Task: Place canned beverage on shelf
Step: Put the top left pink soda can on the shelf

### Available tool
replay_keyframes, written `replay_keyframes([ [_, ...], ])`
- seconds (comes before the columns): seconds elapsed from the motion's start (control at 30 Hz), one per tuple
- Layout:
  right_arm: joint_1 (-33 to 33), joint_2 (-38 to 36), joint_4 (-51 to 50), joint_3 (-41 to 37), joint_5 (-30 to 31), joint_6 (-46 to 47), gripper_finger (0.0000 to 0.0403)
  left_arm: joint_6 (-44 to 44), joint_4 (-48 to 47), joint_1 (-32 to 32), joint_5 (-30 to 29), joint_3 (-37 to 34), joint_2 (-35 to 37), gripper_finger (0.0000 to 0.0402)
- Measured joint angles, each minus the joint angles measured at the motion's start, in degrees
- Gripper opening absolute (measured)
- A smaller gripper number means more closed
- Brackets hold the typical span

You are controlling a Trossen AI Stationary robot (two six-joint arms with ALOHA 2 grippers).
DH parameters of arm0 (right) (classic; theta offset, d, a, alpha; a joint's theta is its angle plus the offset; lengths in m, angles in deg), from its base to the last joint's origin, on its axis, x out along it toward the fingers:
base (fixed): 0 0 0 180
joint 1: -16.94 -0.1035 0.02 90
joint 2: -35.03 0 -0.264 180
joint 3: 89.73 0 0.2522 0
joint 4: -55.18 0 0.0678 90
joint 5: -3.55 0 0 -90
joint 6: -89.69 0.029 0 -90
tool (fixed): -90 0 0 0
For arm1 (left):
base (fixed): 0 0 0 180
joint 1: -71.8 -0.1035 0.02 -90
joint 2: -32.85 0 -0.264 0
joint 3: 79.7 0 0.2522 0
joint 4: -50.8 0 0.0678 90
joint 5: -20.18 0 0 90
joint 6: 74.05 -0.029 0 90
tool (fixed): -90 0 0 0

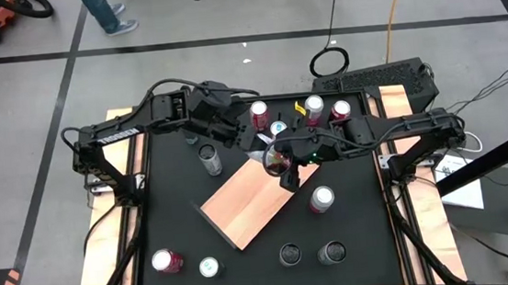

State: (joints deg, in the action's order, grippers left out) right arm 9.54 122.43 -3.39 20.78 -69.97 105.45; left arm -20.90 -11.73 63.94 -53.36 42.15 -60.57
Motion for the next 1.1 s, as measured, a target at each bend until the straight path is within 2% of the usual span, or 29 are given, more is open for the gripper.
replay_keyframes([
  [0.17, 0.0, 0.0, 0.0, 0.0, -0.1, -0.2, 0.027, -1.4, 0.0, 0.0, 1.2, 0.0, 0.0, 0.0343],
  [0.43, 0.0, 0.0, -0.1, 0.0, -0.3, -0.2, 0.027, -2.0, -0.1, 0.0, 2.5, 0.0, 0.0, 0.029],
  [0.57, -0.1, 0.0, -0.1, 0.0, -0.2, -0.3, 0.0273, -2.5, -0.1, 0.0, 2.6, 0.0, 0.0, 0.0283],
  [0.93, 0.0, 0.0, -0.2, 0.0, -0.2, 1.8, 0.0341, -3.0, 0.0, 0.0, 3.3, 0.0, 0.0, 0.028],
  [1.1, 0.0, 0.0, -1.7, 0.0, -4.3, 2.2, 0.0353, -4.0, -0.4, 0.0, 4.0, 0.0, 0.0, 0.028],
])
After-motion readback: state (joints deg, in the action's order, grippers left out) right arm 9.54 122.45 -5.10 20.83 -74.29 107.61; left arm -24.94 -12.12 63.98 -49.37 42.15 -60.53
